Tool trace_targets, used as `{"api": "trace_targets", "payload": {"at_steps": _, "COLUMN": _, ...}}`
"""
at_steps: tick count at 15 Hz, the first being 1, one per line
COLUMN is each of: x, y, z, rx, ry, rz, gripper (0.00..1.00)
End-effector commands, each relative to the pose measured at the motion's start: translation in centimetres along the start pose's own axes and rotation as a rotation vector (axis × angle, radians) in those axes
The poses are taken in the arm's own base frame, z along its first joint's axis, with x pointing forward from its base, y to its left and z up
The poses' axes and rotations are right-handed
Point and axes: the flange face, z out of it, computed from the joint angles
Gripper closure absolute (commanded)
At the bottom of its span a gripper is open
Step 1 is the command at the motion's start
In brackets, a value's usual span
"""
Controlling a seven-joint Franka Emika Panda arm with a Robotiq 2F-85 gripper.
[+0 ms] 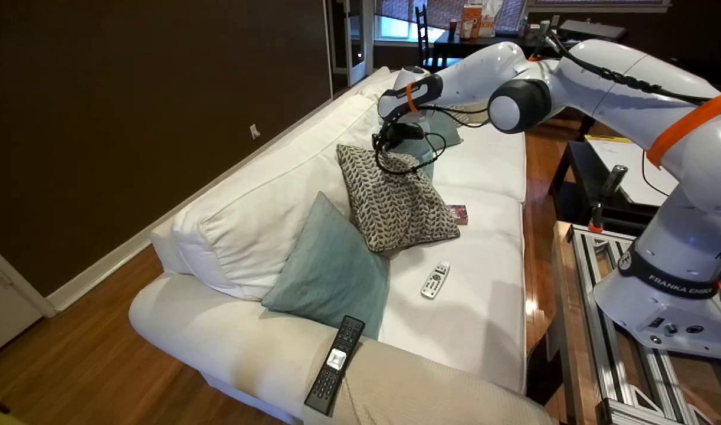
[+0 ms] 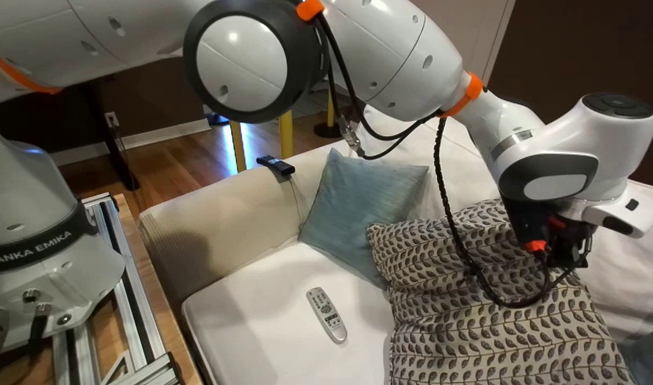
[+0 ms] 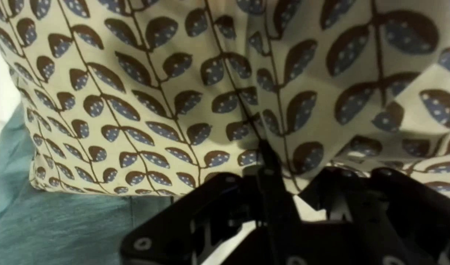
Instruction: Pick up the beige and black pillow and put it in front of the blue pillows, pick up the left blue pillow move it to the left of the couch, pick the beige and black pillow and move it backwards
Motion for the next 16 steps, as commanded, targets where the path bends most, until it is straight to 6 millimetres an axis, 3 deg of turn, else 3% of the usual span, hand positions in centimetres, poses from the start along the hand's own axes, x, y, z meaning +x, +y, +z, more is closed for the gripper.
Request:
{"api": "trace_targets", "payload": {"at_steps": 1, "x": -0.2, "y": -3.6, "z": -3.3, "rx": -0.011, "ry": 0.09, "rz": -0.151, "gripper": 0.97}}
{"api": "trace_targets", "payload": {"at_steps": 5, "x": -1.8, "y": -4.8, "z": -5.7, "rx": -0.014, "ry": 0.149, "rz": -0.262, "gripper": 0.97}}
{"api": "trace_targets", "payload": {"at_steps": 12, "x": -4.7, "y": -5.8, "z": -12.3, "rx": 0.031, "ry": 0.228, "rz": -0.363, "gripper": 0.97}}
{"api": "trace_targets", "payload": {"at_steps": 16, "x": -6.6, "y": -6.9, "z": -14.9, "rx": 0.093, "ry": 0.215, "rz": -0.39, "gripper": 0.97}}
